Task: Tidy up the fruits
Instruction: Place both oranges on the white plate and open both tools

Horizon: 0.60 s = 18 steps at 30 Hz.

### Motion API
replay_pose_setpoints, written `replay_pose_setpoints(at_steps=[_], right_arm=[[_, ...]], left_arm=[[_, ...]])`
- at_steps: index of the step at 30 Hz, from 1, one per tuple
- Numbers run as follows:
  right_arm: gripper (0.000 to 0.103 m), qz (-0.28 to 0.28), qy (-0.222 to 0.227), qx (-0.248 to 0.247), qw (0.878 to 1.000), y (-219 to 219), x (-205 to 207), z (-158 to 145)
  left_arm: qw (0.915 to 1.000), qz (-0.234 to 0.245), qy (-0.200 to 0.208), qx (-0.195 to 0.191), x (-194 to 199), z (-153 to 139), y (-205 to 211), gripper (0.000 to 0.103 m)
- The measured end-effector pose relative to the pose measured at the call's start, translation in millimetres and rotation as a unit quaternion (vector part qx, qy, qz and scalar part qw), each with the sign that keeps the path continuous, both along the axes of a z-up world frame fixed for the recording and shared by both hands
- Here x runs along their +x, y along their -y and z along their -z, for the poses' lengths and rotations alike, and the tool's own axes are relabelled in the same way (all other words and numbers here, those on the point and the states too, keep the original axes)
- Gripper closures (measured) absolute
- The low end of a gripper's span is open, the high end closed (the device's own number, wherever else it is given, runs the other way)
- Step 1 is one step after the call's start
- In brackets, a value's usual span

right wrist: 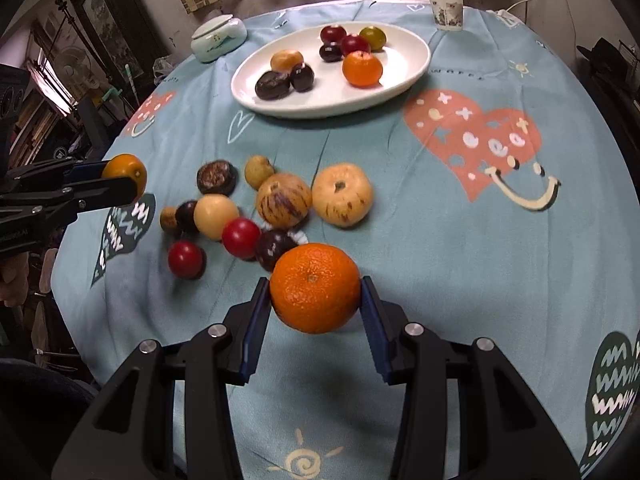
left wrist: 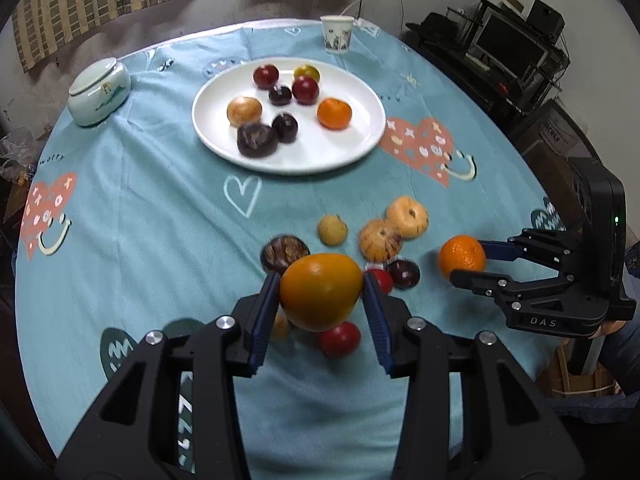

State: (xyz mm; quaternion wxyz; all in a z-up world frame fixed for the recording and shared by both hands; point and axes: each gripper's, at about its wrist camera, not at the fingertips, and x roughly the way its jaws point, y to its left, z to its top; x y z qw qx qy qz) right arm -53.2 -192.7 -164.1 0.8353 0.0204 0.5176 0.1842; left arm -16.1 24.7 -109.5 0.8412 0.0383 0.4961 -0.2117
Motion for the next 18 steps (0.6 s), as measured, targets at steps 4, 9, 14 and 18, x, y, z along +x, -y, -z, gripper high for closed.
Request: replay_pose_setpoints(at_steps=[4,9,14,18], right_arm=[[0.058,-0.001,0.022,0.008,1.000,2,18,-18],[0.058,0.001,0.057,0.009,0.998,0,61,-41],[0.058,0.005,0.092,0.017,0.996,-7,119,-61],[0.058,0.013,0.096,0.027,0.995,-12,164,-59]], left_arm=[[0.9997,-0.007,0.017,-0.013,25,-16,-6,0.060],[0.9993,-0.005,0.034,-0.015,73,-28,2,0.060],[0.9995,-0.013,0.029,-0.006,136,-20,21,0.060],[0.9997,-0.019,0.013,-0.001,176,-7,37,0.060]])
